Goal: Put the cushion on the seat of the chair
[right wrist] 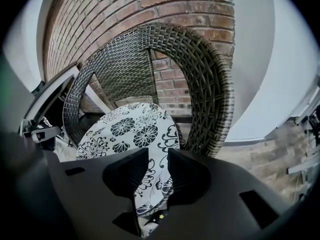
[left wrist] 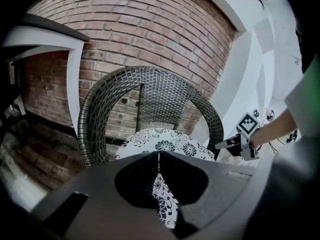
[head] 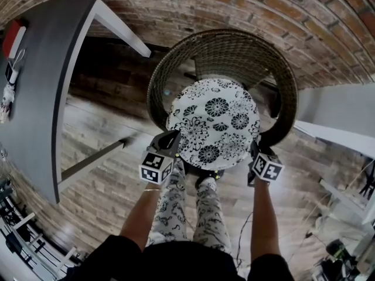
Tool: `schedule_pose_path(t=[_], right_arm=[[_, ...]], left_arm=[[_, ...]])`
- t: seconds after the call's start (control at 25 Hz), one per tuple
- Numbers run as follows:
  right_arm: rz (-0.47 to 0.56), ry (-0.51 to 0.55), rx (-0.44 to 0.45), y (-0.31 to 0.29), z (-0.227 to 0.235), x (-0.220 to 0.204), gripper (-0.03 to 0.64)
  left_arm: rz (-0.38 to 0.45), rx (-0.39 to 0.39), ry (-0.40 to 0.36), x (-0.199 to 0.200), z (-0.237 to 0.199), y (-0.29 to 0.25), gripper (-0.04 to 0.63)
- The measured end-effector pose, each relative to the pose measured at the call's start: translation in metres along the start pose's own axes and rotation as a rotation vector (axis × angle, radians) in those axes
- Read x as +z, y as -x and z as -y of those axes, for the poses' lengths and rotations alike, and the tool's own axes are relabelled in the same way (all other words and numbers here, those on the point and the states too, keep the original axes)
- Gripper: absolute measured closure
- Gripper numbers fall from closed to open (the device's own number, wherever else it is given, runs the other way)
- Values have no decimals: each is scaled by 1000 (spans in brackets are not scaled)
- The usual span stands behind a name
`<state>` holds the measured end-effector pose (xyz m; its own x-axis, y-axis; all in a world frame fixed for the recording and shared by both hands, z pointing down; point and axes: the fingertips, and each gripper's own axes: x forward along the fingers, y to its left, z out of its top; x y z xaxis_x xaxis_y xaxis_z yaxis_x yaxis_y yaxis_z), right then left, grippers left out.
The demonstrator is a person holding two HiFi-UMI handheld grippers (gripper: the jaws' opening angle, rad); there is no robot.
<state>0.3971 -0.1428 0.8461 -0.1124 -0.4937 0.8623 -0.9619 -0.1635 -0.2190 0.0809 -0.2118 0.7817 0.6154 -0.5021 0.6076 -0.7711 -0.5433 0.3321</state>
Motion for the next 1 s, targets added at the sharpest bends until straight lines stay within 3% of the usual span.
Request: schedule_pose_path(t=[0.28,0.48,0.8,1.0], right_arm=[[87,-15,13,24,-11,15,529],[176,-19,32,57,-19,25,615],[360,-118,103,123,-34,56,617],[472,-105,156,169,-49,77,617]], left_arm=[[24,-10,2,10,9,8,586],[41,-15,15,20,21,24,586],[92,-14,6,55,43,57,586],[150,3,-5,87,57,89,586]])
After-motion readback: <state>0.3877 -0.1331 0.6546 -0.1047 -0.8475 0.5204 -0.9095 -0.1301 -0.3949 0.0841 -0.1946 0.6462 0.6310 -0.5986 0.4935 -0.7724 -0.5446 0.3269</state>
